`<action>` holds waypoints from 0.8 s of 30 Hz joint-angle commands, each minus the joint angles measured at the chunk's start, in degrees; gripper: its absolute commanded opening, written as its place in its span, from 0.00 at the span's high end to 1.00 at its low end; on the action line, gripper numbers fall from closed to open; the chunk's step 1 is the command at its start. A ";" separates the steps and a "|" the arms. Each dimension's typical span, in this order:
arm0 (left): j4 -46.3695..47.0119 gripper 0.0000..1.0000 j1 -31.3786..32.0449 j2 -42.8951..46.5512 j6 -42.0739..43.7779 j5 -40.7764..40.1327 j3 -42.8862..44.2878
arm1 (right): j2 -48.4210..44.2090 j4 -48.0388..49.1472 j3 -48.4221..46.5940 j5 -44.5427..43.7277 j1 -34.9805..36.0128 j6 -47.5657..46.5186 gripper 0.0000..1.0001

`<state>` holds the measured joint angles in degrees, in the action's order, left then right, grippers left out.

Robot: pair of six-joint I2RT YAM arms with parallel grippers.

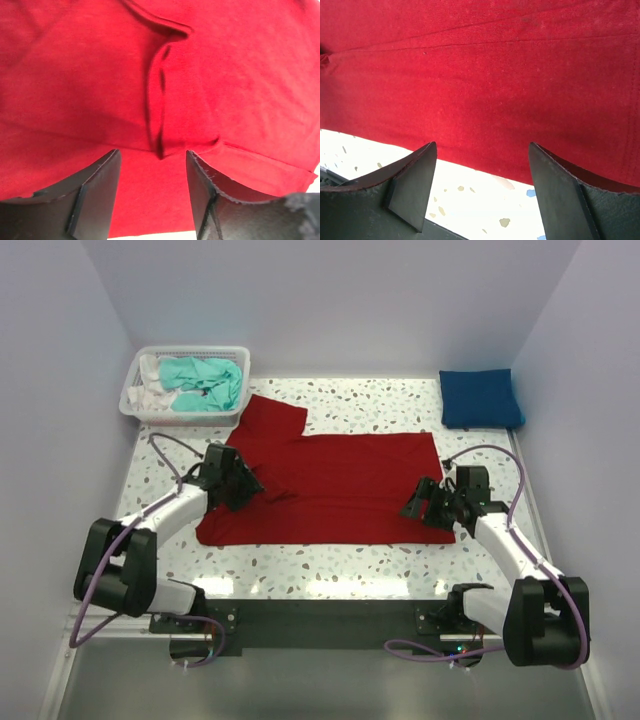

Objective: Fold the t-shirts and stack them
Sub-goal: Fold the tshirt

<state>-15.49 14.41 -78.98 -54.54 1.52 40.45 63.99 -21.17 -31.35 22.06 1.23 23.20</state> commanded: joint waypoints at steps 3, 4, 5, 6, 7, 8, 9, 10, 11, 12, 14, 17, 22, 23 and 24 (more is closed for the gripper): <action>5.20 0.43 2.19 -4.24 -2.50 2.08 4.02 | -1.58 1.13 0.50 0.35 0.17 -1.93 0.23; 5.12 0.44 2.37 -4.77 -2.67 2.17 4.46 | -1.50 0.96 0.50 0.26 0.17 -2.02 0.23; 5.11 0.44 2.81 -5.30 -2.93 2.17 4.64 | -1.50 0.87 0.50 0.09 0.17 -1.93 0.23; 5.03 0.44 2.99 -6.09 -3.11 2.09 4.73 | -1.50 0.69 0.59 -0.09 0.17 -2.02 0.23; 4.77 0.45 3.25 -6.53 -3.29 2.08 4.90 | -1.50 0.60 0.59 -0.18 0.17 -2.28 0.23; 4.50 0.46 3.51 -6.89 -3.64 2.00 5.17 | -1.50 0.52 0.68 -0.27 0.17 -2.28 0.23; 4.33 0.46 3.69 -7.59 -3.73 2.00 5.34 | -1.50 0.43 0.68 -0.27 0.17 -2.46 0.23; 3.89 0.46 3.86 -7.85 -3.81 1.91 5.61 | -1.50 0.34 0.68 -0.44 0.17 -2.55 0.23; 3.71 0.46 4.04 -8.12 -4.08 1.91 5.70 | -1.32 0.25 0.68 -0.44 0.26 -2.55 0.23; 3.62 0.47 4.22 -8.47 -4.17 1.91 5.78 | -1.32 0.25 0.68 -0.44 0.17 -2.55 0.23; 3.62 0.49 4.48 -8.82 -4.34 1.82 6.05 | -1.15 0.34 0.68 -0.53 0.17 -2.55 0.23; 3.27 0.52 5.01 -9.79 -4.34 1.91 6.84 | -0.62 0.43 0.68 -0.44 0.17 -2.63 0.23; 2.57 0.62 5.97 -10.84 -4.17 1.65 8.50 | -0.53 0.08 0.68 -0.97 0.17 -2.63 0.23; 2.48 0.65 6.06 -11.19 -4.08 1.65 8.68 | -0.53 0.07 0.68 -0.97 0.17 -2.55 0.23; 2.39 0.67 6.15 -11.46 -3.91 1.65 8.86 | -0.53 -0.01 0.68 -0.97 0.08 -2.55 0.23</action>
<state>-13.85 19.99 -89.91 -58.00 3.01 46.74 63.94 -21.41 -31.35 21.98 1.23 21.56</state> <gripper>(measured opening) 0.348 0.771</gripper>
